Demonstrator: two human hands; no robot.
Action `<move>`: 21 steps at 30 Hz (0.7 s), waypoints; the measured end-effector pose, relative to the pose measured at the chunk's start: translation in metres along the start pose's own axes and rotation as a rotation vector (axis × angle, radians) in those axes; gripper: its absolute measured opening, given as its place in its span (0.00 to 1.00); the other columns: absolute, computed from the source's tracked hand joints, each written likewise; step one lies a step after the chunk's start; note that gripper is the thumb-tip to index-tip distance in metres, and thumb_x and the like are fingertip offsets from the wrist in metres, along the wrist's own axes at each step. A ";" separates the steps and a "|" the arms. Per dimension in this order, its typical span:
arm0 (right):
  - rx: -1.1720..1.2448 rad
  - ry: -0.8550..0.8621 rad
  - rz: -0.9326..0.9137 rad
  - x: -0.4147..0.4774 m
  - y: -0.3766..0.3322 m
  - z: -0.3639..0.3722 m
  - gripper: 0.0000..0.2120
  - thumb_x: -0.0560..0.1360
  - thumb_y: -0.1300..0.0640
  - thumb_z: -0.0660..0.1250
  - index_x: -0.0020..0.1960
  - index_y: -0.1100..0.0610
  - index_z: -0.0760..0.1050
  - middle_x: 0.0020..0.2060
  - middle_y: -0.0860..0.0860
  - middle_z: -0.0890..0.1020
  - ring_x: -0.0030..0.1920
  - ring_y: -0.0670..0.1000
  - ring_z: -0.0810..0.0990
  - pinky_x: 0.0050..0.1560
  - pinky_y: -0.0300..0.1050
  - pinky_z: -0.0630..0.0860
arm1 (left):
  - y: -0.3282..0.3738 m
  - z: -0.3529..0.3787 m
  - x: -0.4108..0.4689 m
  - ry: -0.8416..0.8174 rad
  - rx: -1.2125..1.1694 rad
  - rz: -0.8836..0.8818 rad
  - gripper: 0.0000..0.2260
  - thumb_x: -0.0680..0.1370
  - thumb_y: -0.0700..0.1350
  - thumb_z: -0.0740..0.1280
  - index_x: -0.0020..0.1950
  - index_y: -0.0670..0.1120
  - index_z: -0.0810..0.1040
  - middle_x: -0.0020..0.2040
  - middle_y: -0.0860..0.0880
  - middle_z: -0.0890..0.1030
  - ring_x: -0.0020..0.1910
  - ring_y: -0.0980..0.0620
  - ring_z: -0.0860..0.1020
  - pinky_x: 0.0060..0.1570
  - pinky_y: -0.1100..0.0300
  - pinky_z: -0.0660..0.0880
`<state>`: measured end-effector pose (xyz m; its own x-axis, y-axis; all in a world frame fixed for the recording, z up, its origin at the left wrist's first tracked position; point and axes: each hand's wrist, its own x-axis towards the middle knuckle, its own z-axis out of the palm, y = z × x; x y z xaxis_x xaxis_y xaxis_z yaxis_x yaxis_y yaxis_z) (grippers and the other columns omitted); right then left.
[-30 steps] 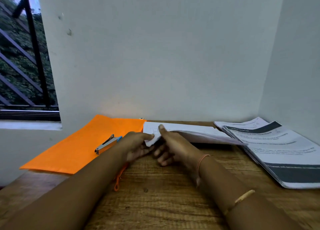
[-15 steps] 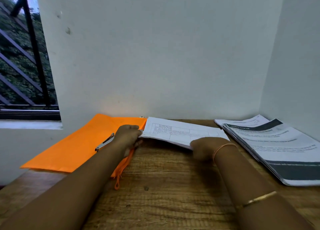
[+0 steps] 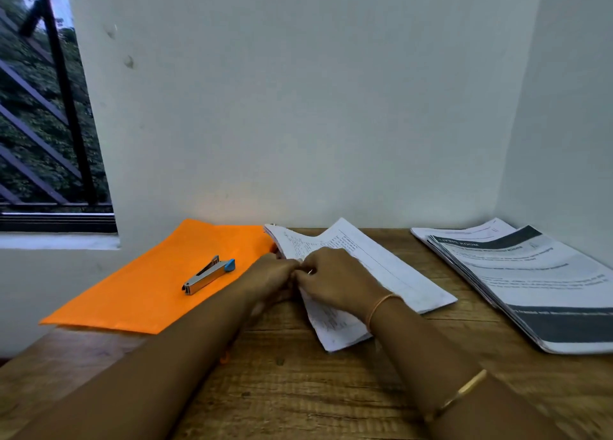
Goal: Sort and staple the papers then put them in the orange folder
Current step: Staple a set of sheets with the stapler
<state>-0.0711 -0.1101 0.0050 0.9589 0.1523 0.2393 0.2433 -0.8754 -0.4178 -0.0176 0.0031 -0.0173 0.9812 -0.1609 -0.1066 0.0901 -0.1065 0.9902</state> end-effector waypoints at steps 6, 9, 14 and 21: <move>-0.210 0.157 0.319 0.012 0.056 -0.018 0.17 0.76 0.49 0.59 0.61 0.54 0.73 0.60 0.54 0.77 0.60 0.57 0.74 0.57 0.48 0.71 | -0.002 -0.006 0.004 0.173 0.194 0.040 0.24 0.76 0.34 0.65 0.71 0.38 0.63 0.65 0.41 0.73 0.60 0.43 0.75 0.57 0.51 0.75; -0.212 0.099 0.497 0.012 0.078 -0.019 0.27 0.65 0.48 0.59 0.63 0.50 0.72 0.61 0.55 0.76 0.61 0.59 0.74 0.62 0.55 0.71 | 0.003 -0.005 -0.002 0.065 0.160 0.120 0.23 0.76 0.36 0.67 0.70 0.41 0.66 0.64 0.46 0.75 0.59 0.47 0.76 0.61 0.50 0.73; -0.147 0.024 0.621 0.011 0.092 -0.019 0.35 0.60 0.45 0.56 0.68 0.50 0.68 0.65 0.55 0.73 0.65 0.59 0.71 0.64 0.56 0.69 | 0.012 0.000 -0.017 -0.231 0.653 0.297 0.30 0.73 0.50 0.71 0.71 0.55 0.59 0.65 0.57 0.67 0.67 0.59 0.64 0.65 0.62 0.63; 0.020 0.091 0.650 0.021 0.106 -0.013 0.33 0.63 0.48 0.55 0.67 0.54 0.69 0.64 0.57 0.73 0.62 0.60 0.73 0.62 0.56 0.72 | 0.003 -0.011 -0.015 -0.404 1.248 0.116 0.54 0.66 0.68 0.67 0.76 0.52 0.33 0.72 0.47 0.25 0.74 0.45 0.31 0.73 0.48 0.39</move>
<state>-0.0273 -0.2061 -0.0232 0.8954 -0.4453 0.0053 -0.3784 -0.7670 -0.5181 -0.0302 0.0158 -0.0118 0.8332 -0.4872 -0.2617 -0.4214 -0.8657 0.2701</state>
